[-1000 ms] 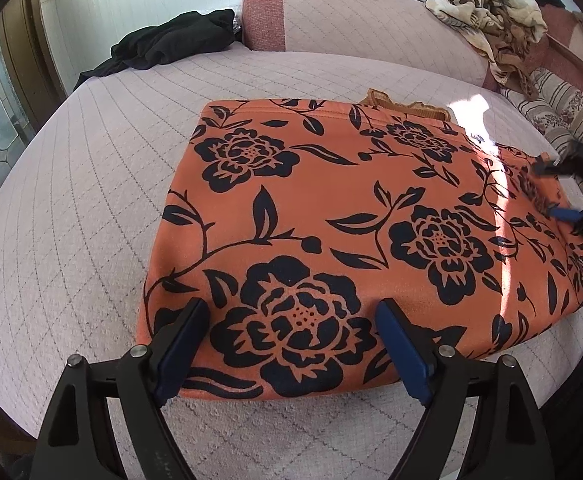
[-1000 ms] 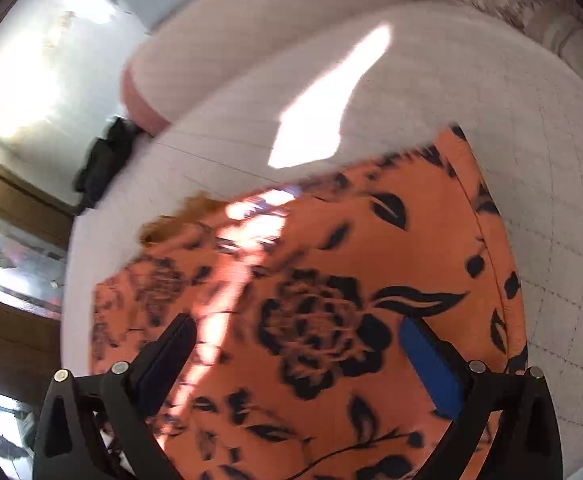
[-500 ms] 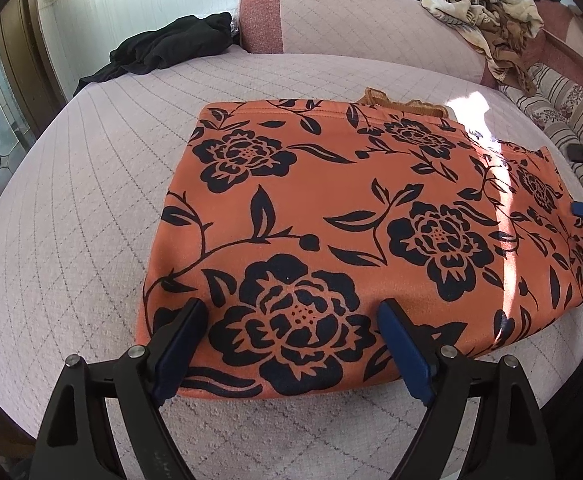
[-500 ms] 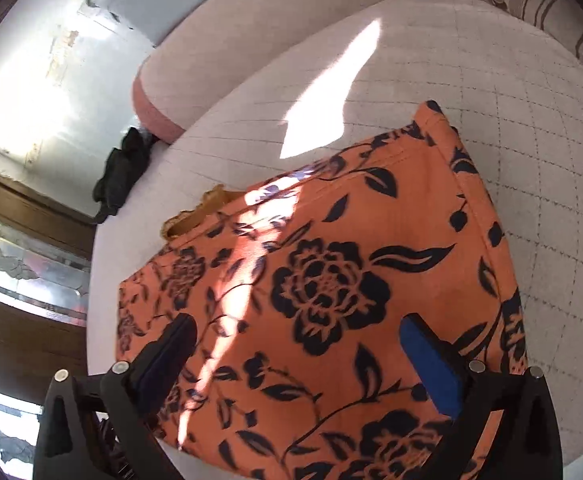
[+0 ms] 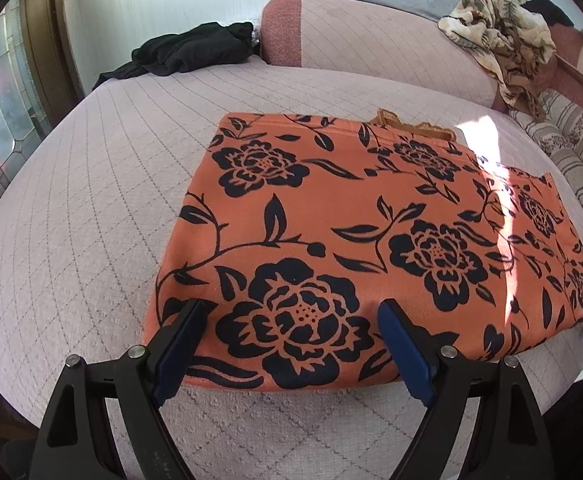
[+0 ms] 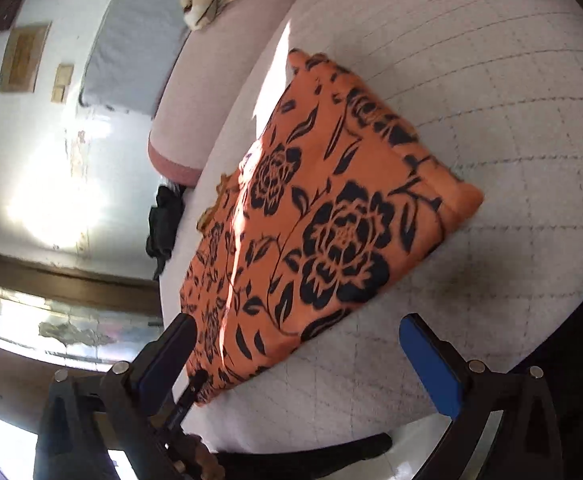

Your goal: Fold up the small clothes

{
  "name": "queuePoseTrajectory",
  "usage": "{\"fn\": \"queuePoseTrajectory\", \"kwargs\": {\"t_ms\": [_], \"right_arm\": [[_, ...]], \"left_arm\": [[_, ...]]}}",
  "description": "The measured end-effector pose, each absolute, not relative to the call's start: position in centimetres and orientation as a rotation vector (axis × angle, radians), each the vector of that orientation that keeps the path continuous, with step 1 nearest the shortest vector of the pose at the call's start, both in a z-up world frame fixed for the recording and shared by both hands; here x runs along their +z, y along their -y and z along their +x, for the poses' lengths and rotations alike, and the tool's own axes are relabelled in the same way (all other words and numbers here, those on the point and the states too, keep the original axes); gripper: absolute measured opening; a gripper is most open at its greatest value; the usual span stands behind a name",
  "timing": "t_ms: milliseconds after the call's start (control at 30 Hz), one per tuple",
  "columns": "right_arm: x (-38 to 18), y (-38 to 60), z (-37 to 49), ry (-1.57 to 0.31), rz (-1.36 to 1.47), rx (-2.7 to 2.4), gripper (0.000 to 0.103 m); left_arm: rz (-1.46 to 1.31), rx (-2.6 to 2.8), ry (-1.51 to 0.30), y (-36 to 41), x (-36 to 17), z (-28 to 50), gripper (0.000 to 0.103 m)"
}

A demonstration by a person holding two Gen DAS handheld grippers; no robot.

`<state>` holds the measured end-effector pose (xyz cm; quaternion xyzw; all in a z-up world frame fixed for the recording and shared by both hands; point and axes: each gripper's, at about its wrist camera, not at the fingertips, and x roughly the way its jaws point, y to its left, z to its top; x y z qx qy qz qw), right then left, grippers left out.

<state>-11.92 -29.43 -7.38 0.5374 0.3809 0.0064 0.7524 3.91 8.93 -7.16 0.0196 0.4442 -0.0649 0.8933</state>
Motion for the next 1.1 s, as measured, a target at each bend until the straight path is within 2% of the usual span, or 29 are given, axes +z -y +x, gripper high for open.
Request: {"fn": "queuePoseTrajectory", "kwargs": {"t_ms": [233,400,500,567,633,733,833,900,1000,1033,1067,1100], "right_arm": [[-9.3,32.5,-10.0,-0.765,1.313,-0.047,0.103],[-8.8,33.9,-10.2,-0.714,1.307,-0.068,0.101],[-9.2,34.5,-10.3,-0.729,1.306,-0.09,0.077],[-9.7,34.9,-10.3,-0.754,1.303,-0.093,0.046],[-10.5,35.0,-10.1,-0.767,1.318,-0.09,0.041],[-10.1,34.6,-9.6,-0.775,1.293,-0.081,0.044],[-9.6,34.2,-9.1,-0.763,1.251,-0.055,0.066],[-9.3,33.8,-8.7,-0.777,1.208,-0.071,0.067],[-8.7,33.6,-8.0,-0.794,1.164,-0.068,0.066],[-8.4,33.6,-7.9,-0.793,1.146,-0.062,0.054],[-8.2,33.6,-7.8,-0.8,1.119,-0.068,0.034],[-8.1,33.7,-7.7,-0.812,1.099,-0.079,0.03]], "left_arm": [[0.061,-0.168,-0.829,-6.2,-4.3,3.5,0.087],[0.088,-0.191,-0.844,-3.3,-4.2,4.3,0.087],[0.103,-0.199,-0.851,-2.0,-4.3,4.4,0.087],[0.115,-0.2,-0.857,-1.4,-4.5,4.4,0.087],[0.125,-0.198,-0.853,-1.3,-4.4,4.1,0.087],[0.11,-0.191,-0.826,-1.5,-3.8,3.7,0.087],[0.14,-0.183,-0.882,-1.0,-5.5,4.5,0.087],[0.209,-0.157,-0.985,-0.3,-8.4,5.6,0.089],[0.199,-0.171,-0.937,-0.4,-7.1,5.0,0.089],[0.175,-0.193,-0.917,-0.6,-6.2,4.6,0.089],[0.161,-0.196,-0.878,-0.8,-5.3,4.2,0.089],[0.162,-0.185,-0.832,-1.0,-4.5,3.9,0.089]]}}
